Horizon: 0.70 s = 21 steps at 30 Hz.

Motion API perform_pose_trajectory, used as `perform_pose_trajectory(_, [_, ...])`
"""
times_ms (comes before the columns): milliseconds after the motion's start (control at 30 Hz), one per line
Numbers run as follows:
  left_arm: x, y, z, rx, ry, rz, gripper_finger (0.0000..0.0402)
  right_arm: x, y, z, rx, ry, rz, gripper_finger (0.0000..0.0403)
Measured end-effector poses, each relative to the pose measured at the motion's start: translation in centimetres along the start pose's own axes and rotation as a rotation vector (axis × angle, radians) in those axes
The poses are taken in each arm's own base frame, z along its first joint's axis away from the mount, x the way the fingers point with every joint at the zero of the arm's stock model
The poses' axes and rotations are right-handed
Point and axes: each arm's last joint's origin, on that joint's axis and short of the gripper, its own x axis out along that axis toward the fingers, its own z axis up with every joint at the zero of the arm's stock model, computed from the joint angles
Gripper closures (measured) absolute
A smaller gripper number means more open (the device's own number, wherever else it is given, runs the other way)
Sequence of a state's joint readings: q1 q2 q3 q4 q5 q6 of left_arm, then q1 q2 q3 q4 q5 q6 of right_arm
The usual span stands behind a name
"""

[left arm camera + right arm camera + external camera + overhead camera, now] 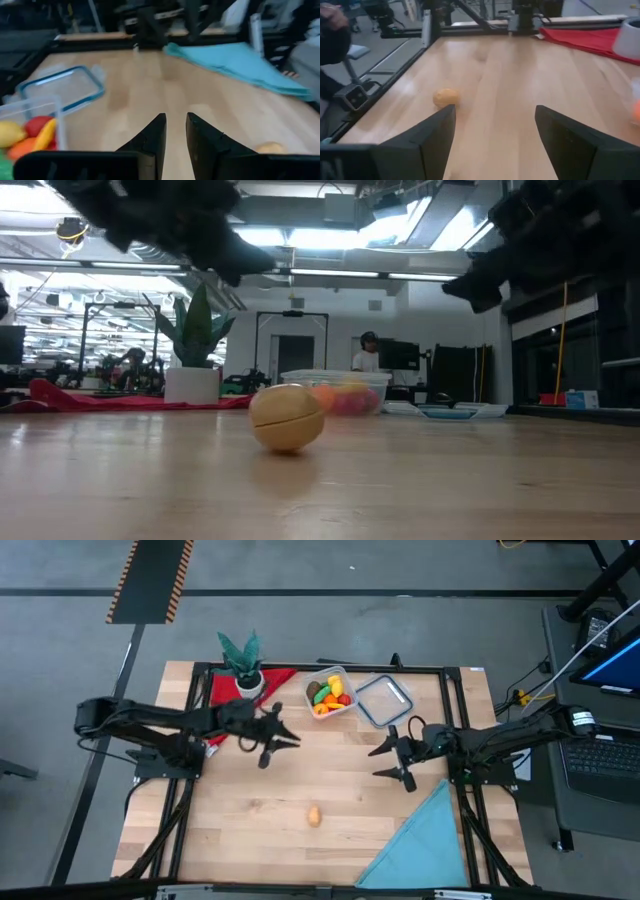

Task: Pick and placing Produce into tupperware
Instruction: Put the brown potato into the transparent container

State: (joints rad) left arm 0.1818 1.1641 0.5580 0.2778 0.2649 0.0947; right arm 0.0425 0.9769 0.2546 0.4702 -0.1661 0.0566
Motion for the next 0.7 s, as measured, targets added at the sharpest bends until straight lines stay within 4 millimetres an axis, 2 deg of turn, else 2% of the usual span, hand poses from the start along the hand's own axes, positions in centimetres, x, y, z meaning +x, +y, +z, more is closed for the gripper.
perform_pose_trajectory(167, [-1.3,-2.6,-2.1,0.007,-0.061,-0.075,0.0343,1.3,1.0,1.0,-0.029,0.012,0.05,0.0129])
perform_pose_trajectory(333, [-2.3,-4.5,-3.3,0.027,-0.062,-0.072,0.0352,2.8,1.7,1.4,-0.027,0.065,0.045,0.0129])
perform_pose_trajectory(700, [-2.9,-7.6,-3.9,0.071,-0.067,-0.174,0.0372,6.6,4.5,1.8,-0.016,0.117,0.062,0.0129])
